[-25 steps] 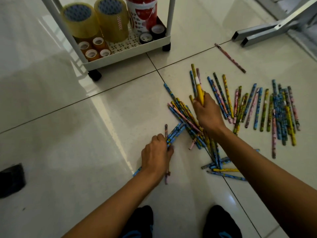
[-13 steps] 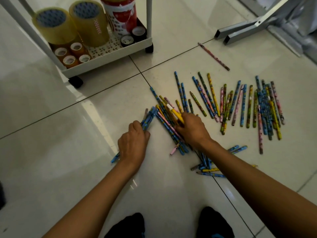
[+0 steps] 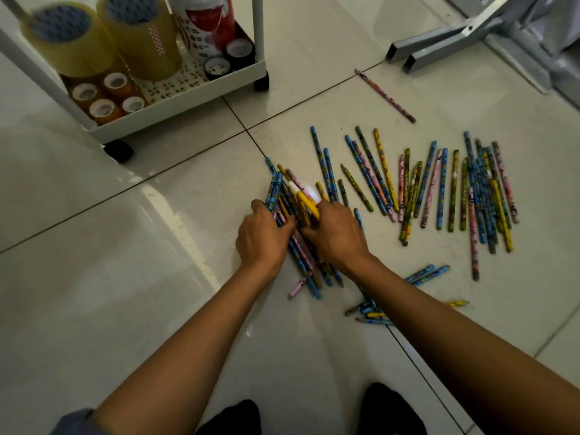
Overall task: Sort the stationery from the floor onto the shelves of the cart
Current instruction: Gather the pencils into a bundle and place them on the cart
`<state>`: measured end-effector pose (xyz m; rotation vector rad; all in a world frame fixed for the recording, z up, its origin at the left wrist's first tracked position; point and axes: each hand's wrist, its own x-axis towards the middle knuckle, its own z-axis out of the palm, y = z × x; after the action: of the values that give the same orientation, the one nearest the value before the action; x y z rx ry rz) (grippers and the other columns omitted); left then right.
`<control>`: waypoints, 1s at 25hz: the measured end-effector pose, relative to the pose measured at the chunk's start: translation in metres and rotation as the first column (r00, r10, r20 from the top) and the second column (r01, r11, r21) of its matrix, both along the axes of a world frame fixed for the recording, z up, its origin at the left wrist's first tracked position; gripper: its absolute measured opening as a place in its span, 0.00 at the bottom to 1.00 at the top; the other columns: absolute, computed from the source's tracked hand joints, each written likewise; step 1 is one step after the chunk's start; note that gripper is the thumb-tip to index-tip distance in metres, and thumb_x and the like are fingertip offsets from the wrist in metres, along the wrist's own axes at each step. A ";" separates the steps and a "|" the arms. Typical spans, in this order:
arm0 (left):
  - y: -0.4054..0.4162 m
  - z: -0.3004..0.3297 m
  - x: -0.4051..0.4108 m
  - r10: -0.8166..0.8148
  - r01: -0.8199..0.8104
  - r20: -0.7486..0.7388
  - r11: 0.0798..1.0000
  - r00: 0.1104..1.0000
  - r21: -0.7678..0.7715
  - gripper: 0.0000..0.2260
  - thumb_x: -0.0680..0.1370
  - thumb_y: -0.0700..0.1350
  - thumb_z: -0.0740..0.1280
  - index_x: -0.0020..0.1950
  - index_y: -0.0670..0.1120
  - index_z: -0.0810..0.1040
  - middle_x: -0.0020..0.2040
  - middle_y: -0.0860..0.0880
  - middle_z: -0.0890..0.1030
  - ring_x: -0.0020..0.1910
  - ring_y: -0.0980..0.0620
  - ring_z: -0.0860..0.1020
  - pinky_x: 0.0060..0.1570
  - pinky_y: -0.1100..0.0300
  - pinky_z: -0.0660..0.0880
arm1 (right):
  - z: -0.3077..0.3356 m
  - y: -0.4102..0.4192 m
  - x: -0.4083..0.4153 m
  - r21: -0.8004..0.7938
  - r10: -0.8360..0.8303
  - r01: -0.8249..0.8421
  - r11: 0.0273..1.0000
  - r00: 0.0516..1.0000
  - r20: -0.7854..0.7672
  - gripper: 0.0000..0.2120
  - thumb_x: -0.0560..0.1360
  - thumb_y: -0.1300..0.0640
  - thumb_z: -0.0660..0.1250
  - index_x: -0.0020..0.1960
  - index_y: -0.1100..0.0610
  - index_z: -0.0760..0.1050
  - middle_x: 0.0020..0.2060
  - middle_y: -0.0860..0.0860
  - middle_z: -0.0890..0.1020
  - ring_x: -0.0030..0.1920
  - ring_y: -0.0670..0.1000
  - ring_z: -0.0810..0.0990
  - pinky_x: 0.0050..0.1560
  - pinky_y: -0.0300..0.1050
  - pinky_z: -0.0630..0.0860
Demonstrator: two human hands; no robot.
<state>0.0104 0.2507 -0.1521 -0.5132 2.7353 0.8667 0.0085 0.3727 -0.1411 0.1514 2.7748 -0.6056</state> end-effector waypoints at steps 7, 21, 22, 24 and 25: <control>-0.001 -0.001 0.002 -0.130 0.116 -0.080 0.982 0.988 -0.152 0.16 0.76 0.50 0.65 0.57 0.41 0.70 0.56 0.40 0.75 0.53 0.39 0.77 0.46 0.50 0.72 | 0.006 -0.011 0.002 0.192 0.086 -0.085 0.978 0.996 0.006 0.25 0.72 0.41 0.68 0.59 0.58 0.69 0.57 0.56 0.74 0.53 0.60 0.77 0.42 0.48 0.69; -0.022 -0.006 -0.004 0.057 -0.043 -0.129 0.993 0.990 0.107 0.15 0.75 0.53 0.65 0.50 0.41 0.75 0.45 0.41 0.81 0.47 0.39 0.78 0.45 0.51 0.75 | -0.009 0.006 0.009 0.212 0.084 -0.075 0.974 0.996 -0.035 0.18 0.76 0.50 0.61 0.61 0.60 0.67 0.58 0.59 0.72 0.49 0.63 0.77 0.40 0.49 0.65; -0.022 -0.004 -0.005 0.117 -0.098 -0.103 0.981 0.988 0.169 0.14 0.76 0.52 0.65 0.51 0.41 0.75 0.44 0.43 0.80 0.46 0.41 0.78 0.44 0.52 0.74 | -0.009 0.008 0.010 0.209 0.097 -0.088 0.974 0.995 -0.037 0.17 0.77 0.51 0.60 0.61 0.60 0.67 0.58 0.59 0.72 0.48 0.63 0.76 0.38 0.49 0.64; -0.020 -0.002 -0.006 0.202 -0.179 -0.058 0.943 0.978 0.280 0.12 0.77 0.51 0.65 0.52 0.42 0.75 0.44 0.47 0.78 0.44 0.46 0.76 0.43 0.57 0.71 | -0.010 0.011 0.011 0.206 0.107 -0.095 0.974 0.993 -0.046 0.16 0.78 0.52 0.58 0.62 0.60 0.67 0.57 0.59 0.72 0.47 0.63 0.76 0.38 0.48 0.62; -0.018 -0.002 -0.006 0.236 -0.209 -0.044 0.920 0.971 0.331 0.12 0.77 0.50 0.65 0.53 0.43 0.75 0.44 0.48 0.77 0.43 0.47 0.76 0.44 0.58 0.71 | -0.010 0.012 0.011 0.217 0.114 -0.099 0.971 0.992 -0.059 0.15 0.79 0.53 0.57 0.61 0.60 0.67 0.57 0.59 0.72 0.48 0.63 0.75 0.38 0.49 0.62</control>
<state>0.0042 0.2330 -0.1536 -0.7430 2.5586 1.3943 0.0195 0.3844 -0.1510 0.0266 2.8895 -0.2903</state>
